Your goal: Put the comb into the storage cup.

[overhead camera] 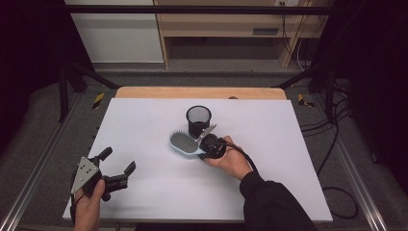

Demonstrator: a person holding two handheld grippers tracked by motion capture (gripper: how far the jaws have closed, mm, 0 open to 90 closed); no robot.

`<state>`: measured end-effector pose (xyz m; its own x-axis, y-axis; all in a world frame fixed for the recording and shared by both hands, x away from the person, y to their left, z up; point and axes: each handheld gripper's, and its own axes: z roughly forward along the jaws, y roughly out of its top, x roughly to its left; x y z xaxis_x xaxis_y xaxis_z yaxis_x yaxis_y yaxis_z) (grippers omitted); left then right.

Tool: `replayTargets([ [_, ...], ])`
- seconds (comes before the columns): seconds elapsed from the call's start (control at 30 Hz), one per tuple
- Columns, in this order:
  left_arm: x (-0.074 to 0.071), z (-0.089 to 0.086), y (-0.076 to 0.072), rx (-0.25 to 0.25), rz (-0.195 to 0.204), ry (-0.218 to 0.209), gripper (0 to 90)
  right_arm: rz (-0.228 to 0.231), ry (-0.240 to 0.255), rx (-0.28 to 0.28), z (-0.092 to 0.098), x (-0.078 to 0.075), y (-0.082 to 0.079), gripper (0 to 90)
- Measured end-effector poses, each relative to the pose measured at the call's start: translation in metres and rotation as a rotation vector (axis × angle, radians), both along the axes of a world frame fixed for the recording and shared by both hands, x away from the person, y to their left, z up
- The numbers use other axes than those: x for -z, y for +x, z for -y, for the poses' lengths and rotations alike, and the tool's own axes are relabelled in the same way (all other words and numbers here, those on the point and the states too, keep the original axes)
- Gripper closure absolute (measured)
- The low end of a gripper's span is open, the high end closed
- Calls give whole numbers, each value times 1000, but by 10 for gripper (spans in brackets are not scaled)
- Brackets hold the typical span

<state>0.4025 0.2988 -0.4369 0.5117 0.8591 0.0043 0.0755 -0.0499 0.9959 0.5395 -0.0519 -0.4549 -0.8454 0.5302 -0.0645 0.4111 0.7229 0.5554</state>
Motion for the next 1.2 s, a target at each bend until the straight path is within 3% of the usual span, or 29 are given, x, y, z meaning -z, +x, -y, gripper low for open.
replayTargets([
  [0.3, -1, 2, -1, -22, -5, -1, 18, 97, 96, -15, 11, -19, -25, 696],
  [0.43, -2, 8, -3, -8, -18, -37, 19, 134, 121, 0, 20, -22, -39, 696],
  [0.5, -3, 14, -3, 19, -26, -53, 18, 153, 152, 11, 26, -23, -46, 696],
  [0.53, -4, 20, -3, 38, -36, -87, 18, 162, 163, 15, 28, -24, -49, 696],
  [0.7, -12, 51, 3, 128, -58, -60, 19, 214, 239, 39, 39, -26, -60, 696],
  [0.87, -25, 85, 19, 218, -95, -88, 20, 244, 327, 45, 44, -27, -63, 696],
  [1.1, -32, 111, 42, 253, -162, -104, 30, 293, 408, 52, 46, -32, -68, 696],
  [1.2, -30, 119, 51, 263, -212, -147, 39, 309, 430, 48, 45, -34, -70, 696],
])
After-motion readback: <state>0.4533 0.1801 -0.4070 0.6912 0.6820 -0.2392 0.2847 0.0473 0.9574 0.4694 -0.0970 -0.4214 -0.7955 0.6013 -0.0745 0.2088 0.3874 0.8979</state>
